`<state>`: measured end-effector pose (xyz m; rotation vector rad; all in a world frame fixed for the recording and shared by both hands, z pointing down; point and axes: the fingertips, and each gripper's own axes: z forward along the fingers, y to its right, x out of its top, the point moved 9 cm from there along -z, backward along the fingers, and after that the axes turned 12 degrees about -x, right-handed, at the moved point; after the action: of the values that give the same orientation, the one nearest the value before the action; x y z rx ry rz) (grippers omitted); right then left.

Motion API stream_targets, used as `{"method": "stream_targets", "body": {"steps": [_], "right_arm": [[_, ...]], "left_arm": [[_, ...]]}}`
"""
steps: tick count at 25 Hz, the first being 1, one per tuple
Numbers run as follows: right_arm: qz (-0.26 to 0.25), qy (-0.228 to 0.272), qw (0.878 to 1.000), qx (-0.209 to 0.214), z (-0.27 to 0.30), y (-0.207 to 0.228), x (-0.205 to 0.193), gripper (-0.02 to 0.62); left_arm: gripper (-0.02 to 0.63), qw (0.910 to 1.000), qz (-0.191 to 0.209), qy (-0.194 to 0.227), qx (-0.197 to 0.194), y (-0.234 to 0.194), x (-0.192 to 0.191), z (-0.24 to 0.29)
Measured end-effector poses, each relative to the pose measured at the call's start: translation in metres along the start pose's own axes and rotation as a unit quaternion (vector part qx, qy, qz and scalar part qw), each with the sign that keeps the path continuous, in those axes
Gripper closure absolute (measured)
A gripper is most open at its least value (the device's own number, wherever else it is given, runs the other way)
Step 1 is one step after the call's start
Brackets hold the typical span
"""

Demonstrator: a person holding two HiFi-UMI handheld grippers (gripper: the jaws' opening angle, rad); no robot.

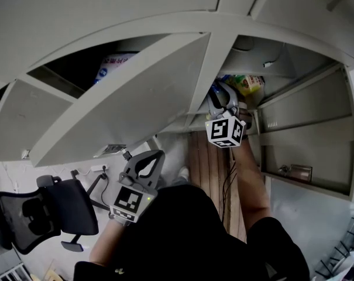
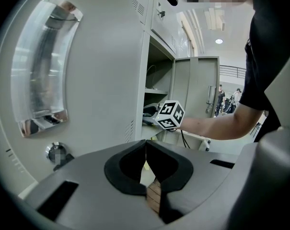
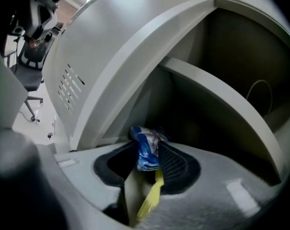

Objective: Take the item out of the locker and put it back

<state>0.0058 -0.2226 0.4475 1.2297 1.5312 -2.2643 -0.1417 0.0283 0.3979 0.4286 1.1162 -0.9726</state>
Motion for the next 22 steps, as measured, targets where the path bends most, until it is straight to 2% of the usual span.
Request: {"method": "stream_targets", "body": {"steps": [5,9,12,16,22], "right_arm": [[-0.038,-0.005,0.999,0.023,0.0,-0.011,-0.004,0.446],[-0.039,-0.014,0.999,0.034,-0.001,-0.016,-0.008,0.43],[-0.019,-0.024,0.999,0.043,-0.002,-0.015,-0.01,0.426],[0.041,-0.034,0.997,0.062,-0.003,-0.01,-0.01,0.381],[0.068,-0.037,0.995,0.054,-0.008,-0.002,-0.009,0.364]], "left_arm": [[0.595,0.9998,0.018,-0.003,-0.003,0.0,-0.004,-0.001],[0.595,1.0,-0.004,0.0,0.003,0.003,-0.001,-0.002],[0.595,0.9997,0.024,-0.004,-0.004,0.002,-0.006,-0.003],[0.595,0.9997,0.024,-0.003,-0.004,0.003,-0.006,-0.005],[0.595,0.9996,0.026,-0.003,-0.008,0.006,-0.008,-0.007]]}}
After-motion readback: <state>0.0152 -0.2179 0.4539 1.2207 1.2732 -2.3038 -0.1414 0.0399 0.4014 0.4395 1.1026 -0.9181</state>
